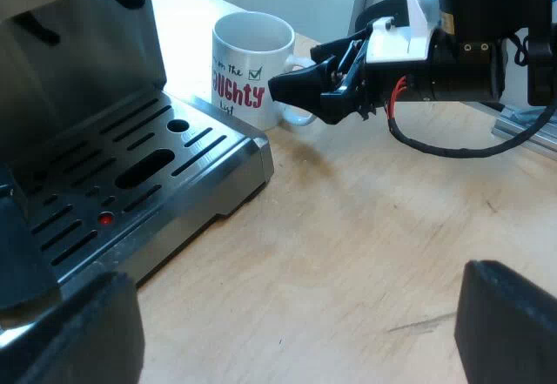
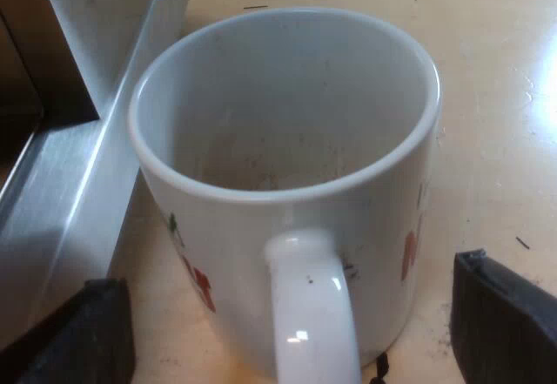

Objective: Place mug into machine

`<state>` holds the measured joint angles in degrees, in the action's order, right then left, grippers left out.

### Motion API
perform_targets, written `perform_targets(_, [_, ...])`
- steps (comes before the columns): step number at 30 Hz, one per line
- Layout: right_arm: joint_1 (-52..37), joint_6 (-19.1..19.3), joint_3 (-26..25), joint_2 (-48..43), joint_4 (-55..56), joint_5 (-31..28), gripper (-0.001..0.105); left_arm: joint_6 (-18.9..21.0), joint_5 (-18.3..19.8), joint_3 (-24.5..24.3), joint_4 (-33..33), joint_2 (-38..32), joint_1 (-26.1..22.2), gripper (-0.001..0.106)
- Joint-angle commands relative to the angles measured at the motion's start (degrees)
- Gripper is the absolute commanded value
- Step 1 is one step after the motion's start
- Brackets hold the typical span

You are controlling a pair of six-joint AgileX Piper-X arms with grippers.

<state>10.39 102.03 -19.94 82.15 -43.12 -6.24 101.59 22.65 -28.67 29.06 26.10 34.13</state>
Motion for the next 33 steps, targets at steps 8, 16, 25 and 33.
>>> perform_targets(8, [-0.20, -1.89, -0.39, 0.02, -0.86, 0.00, 0.031, -0.22, 0.30, -0.51, -1.12, -0.24, 0.35, 0.079])
perform_targets(16, [-0.20, -3.46, -0.39, 0.02, -0.86, 0.00, 0.000, -0.22, 0.30, -0.51, -1.12, -0.24, 0.35, 0.079])
perform_targets(25, [-0.05, -3.33, -0.39, -0.72, -0.44, 0.00, 0.000, -0.22, 0.30, -0.51, -1.12, -0.24, 0.35, 0.079])
perform_targets(33, [-0.08, -3.33, -0.39, -6.66, 8.09, 0.00, 0.000, -0.22, 0.30, -0.51, -1.12, -0.24, 0.35, 0.079])
